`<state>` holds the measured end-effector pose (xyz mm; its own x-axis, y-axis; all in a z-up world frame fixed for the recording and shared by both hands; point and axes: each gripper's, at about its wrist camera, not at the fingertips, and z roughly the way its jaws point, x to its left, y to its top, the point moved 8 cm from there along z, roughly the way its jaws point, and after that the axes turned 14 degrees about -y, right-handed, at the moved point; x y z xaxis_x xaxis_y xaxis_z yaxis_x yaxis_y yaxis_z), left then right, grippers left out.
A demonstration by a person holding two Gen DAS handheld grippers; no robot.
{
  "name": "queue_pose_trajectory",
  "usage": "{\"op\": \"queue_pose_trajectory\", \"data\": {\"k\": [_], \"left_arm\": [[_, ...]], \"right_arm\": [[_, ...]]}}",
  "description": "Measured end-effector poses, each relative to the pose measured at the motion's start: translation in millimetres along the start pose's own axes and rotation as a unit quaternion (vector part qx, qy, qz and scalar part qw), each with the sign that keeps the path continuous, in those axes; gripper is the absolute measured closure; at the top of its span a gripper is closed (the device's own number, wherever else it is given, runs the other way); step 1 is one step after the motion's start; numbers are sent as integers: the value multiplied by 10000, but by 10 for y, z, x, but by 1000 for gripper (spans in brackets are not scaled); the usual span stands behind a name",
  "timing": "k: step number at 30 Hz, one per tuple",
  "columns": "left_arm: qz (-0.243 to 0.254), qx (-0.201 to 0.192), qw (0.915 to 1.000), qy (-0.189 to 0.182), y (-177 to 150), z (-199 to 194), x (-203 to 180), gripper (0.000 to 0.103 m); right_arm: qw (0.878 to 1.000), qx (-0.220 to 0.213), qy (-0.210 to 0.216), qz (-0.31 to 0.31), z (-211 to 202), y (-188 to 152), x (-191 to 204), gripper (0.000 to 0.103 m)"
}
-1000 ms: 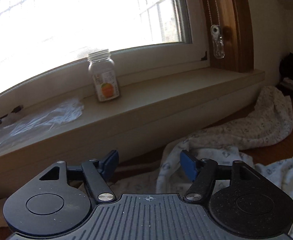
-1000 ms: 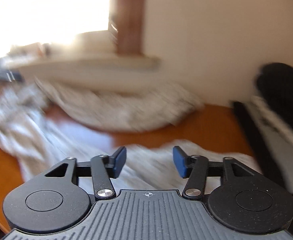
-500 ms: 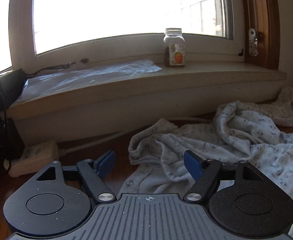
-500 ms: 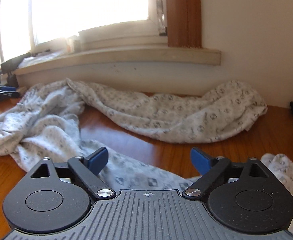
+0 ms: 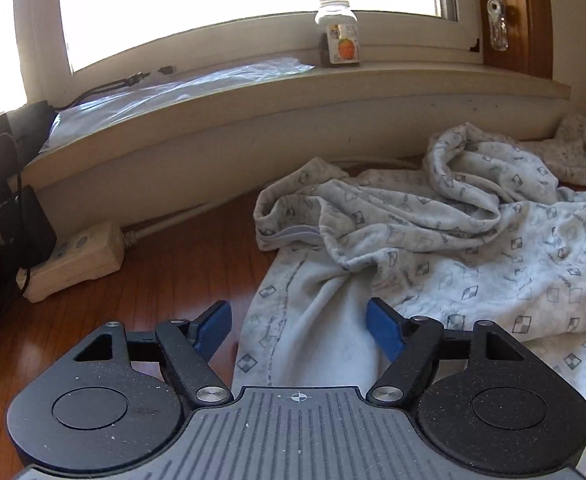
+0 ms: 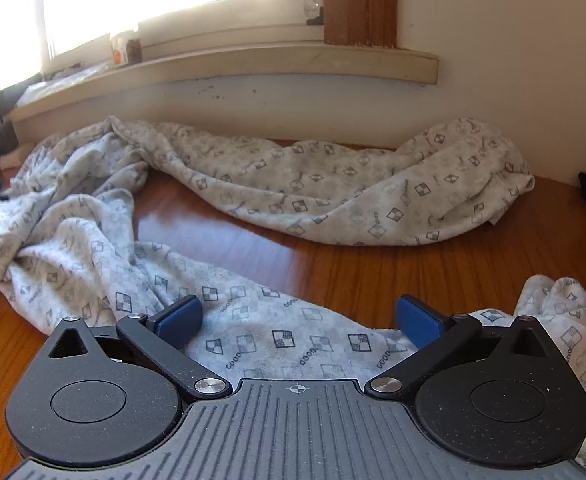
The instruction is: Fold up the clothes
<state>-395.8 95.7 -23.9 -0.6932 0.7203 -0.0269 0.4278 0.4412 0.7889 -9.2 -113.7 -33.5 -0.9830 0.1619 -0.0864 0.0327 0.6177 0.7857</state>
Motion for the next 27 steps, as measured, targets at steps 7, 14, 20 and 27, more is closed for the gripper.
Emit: {"op": "queue_pose_trajectory", "data": {"k": [7,14,20,27], "left_arm": [[-168,-14,9999,-12,-310,-402,-64,26],[-410,-143,9988,-211,-308,-518,17,27],[-238,-53,9986,-464,99,-311,277,56],[-763,350,9911,-1036,407,152,511,54]], "right_arm": [[10000,6,-27,5,14,11,8,0],[10000,6,-28,5,41,28,2,0],[10000,2,-50,-4,49,28,6,0],[10000,0,-60,0,44,28,3,0]]}}
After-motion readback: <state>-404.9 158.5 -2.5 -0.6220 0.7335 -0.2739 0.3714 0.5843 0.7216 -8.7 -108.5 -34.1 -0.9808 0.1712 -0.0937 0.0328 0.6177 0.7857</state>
